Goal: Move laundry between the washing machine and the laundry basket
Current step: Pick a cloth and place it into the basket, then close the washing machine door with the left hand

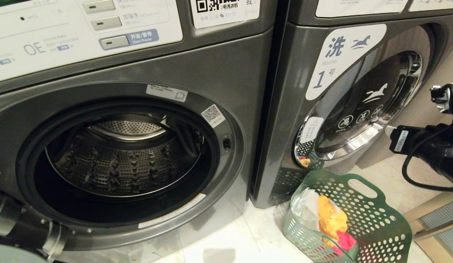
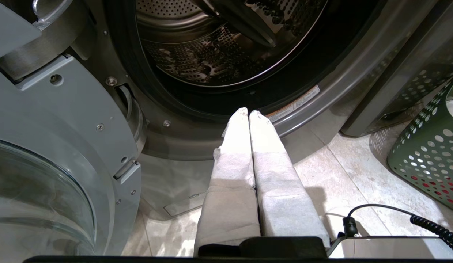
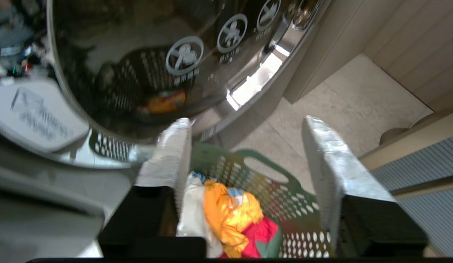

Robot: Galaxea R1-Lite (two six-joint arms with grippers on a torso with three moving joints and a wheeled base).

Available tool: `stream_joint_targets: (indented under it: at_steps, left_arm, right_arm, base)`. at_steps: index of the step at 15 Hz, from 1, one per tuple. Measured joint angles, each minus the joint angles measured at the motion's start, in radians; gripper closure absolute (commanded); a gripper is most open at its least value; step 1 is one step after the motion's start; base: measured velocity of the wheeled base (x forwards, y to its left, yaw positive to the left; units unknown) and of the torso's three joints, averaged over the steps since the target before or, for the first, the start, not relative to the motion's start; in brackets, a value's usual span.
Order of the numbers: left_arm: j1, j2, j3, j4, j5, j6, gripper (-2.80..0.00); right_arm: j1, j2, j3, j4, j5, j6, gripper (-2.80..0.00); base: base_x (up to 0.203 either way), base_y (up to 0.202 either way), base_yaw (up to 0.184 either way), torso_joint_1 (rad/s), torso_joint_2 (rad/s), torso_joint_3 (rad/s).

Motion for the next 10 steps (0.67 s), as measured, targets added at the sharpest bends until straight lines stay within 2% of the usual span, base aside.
stream_joint_targets:
  at_steps: [5, 10]
  left_arm:
    - [0.0, 0.0, 0.0, 0.0, 0.0, 0.0, 0.0]
    - [0.0, 0.0, 0.0, 0.0, 0.0, 0.0, 0.0]
  right_arm:
    - [0.024, -0.184, 0.193, 0.025, 0.054, -0.073, -2.8]
    - [0.061, -0.347, 0.369, 0.029, 0.092, -0.099, -2.8]
  base:
    - [0.0, 0.0, 0.0, 0.0, 0.0, 0.0]
    - [0.0, 0.0, 0.0, 0.0, 0.0, 0.0]
